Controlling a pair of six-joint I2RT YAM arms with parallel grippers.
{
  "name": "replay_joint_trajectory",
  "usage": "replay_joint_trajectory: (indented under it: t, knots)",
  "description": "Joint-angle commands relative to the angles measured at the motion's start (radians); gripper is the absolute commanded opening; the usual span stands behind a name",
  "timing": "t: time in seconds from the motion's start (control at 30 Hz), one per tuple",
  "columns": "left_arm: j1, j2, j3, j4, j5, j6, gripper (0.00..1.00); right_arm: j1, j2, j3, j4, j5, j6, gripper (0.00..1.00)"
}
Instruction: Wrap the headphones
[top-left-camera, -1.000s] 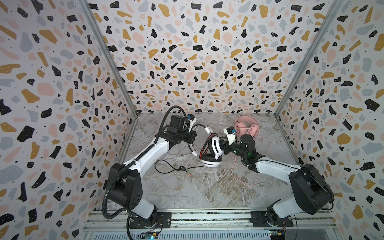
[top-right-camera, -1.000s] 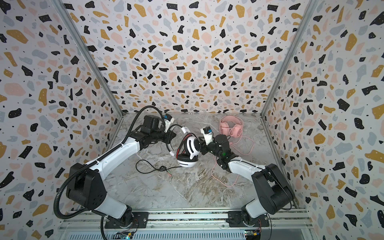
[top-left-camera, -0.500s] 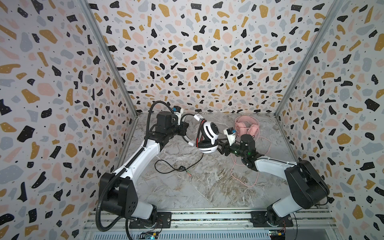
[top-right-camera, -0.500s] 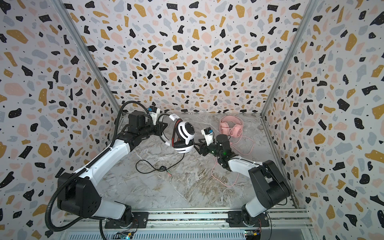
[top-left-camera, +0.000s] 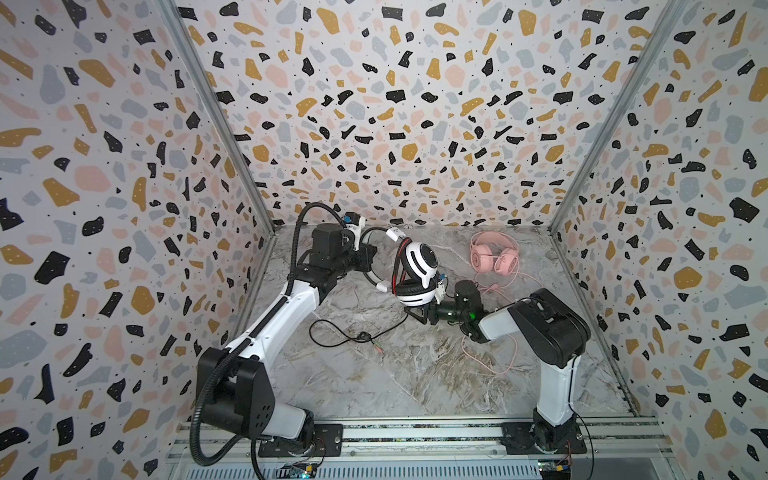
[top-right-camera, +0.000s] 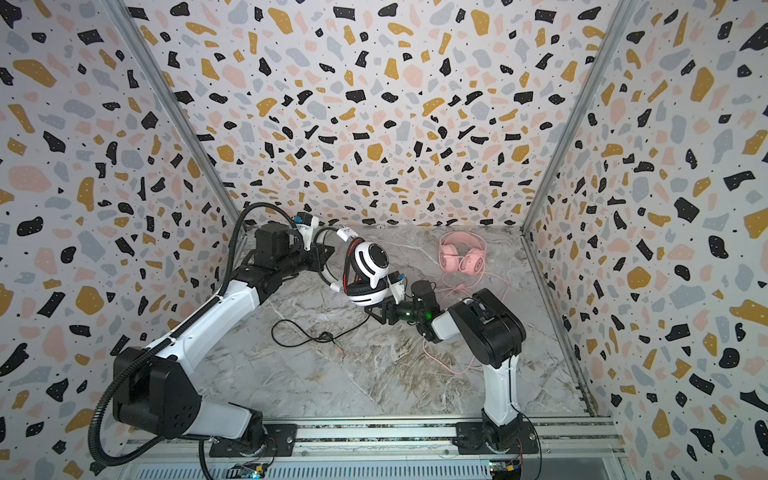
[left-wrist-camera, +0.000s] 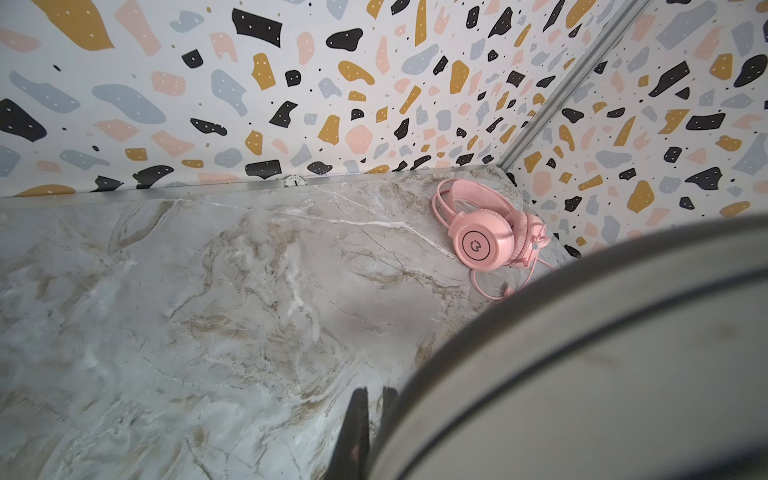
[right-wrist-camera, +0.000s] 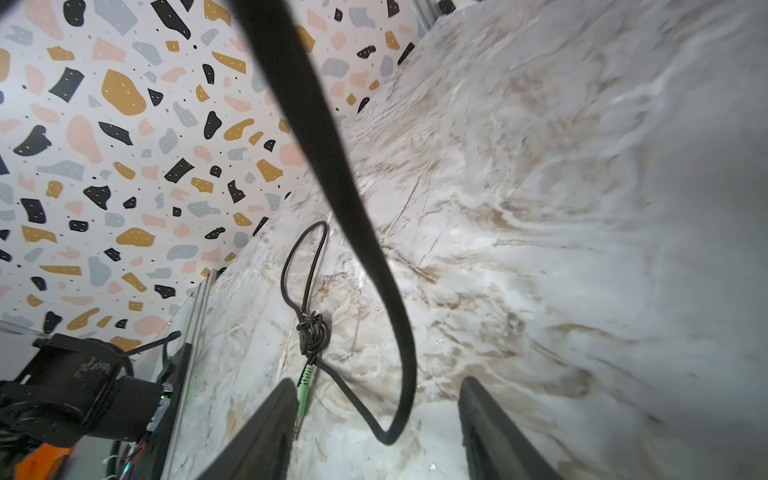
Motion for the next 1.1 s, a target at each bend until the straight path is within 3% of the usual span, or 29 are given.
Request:
replay_joint_trajectory:
  t: [0.0, 0.1, 0.23, 0.3, 0.43, 0.5, 0.63, 0.73, 0.9, 1.07]
  knots:
    - [0.006, -0.044, 0.003, 0.117, 0.062, -0.058, 0.0, 0.047, 0.015, 0.056, 0.078, -0.01, 0.062, 0.63]
    - [0.008, -0.052, 0.001, 0.124, 0.058, -0.063, 0.0, 0.09, 0.038, 0.105, 0.035, 0.012, 0.047, 0.61]
    - [0.025, -0.077, -0.026, 0.175, 0.07, -0.098, 0.0, 0.12, 0.079, 0.105, 0.13, 0.047, 0.134, 0.55]
    - [0.035, -0.082, -0.035, 0.192, 0.071, -0.114, 0.0, 0.125, 0.111, 0.114, 0.193, 0.033, 0.192, 0.47]
    - [0.049, -0.083, -0.048, 0.209, 0.057, -0.126, 0.0, 0.129, 0.163, 0.127, 0.309, -0.019, 0.283, 0.22]
    - [0.062, -0.076, -0.051, 0.213, 0.043, -0.145, 0.0, 0.128, 0.161, 0.122, 0.319, -0.012, 0.291, 0.16]
    - [0.118, -0.066, -0.069, 0.249, 0.017, -0.252, 0.0, 0.13, 0.132, 0.111, 0.296, -0.01, 0.264, 0.15]
    - [0.165, -0.084, -0.116, 0.29, -0.074, -0.336, 0.0, 0.131, 0.098, 0.112, 0.223, 0.006, 0.21, 0.14]
    - [0.231, -0.14, -0.217, 0.386, -0.242, -0.479, 0.0, 0.15, 0.034, 0.144, 0.035, 0.034, 0.091, 0.14]
    - [0.283, -0.163, -0.256, 0.417, -0.289, -0.54, 0.0, 0.215, 0.029, 0.281, -0.255, 0.032, -0.089, 0.15]
